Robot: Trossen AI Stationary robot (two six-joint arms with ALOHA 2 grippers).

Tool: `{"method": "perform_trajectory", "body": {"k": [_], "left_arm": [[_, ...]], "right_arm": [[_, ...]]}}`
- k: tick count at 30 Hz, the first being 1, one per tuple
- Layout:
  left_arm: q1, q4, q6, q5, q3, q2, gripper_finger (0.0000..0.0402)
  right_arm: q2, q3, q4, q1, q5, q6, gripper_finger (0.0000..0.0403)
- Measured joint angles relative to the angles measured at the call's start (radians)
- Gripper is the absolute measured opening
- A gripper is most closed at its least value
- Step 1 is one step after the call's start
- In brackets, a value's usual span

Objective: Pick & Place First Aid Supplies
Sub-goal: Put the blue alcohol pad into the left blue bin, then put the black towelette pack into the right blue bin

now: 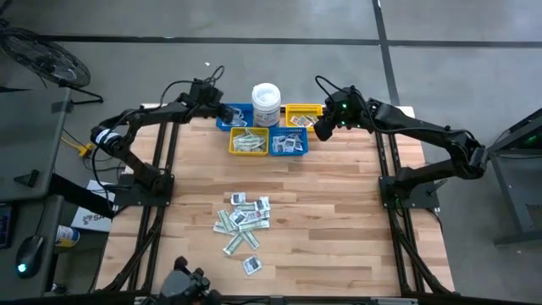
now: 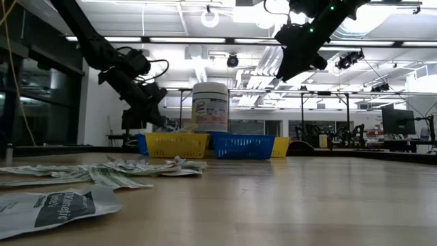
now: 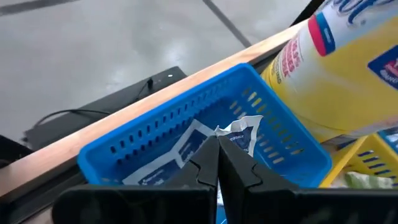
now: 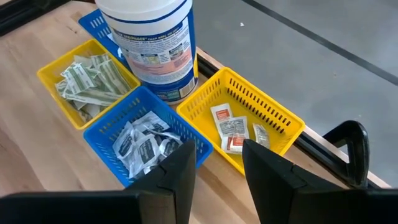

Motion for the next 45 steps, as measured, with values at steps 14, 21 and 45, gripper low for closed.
{"method": "perform_trajectory", "body": {"k": [14,21,45], "left_arm": [[-0.048,-0.118,-0.221,-0.166,0.0,0.0,0.0],[-0.048,-0.155,-0.259,-0.183,0.0,0.0,0.0012],[-0.174,-0.512,-0.253,-0.101,0.098,-0.209,0.0115]], "right_arm": [[0.0,0.0,-0.027,-0.001,-0.002,-0.016,0.0126],[0.0,0.0,-0.043,-0.001,-0.016,-0.016,0.0126],[0.0,0.0,-0.043,0.0,-0.261,-0.076,0.0126]]}}
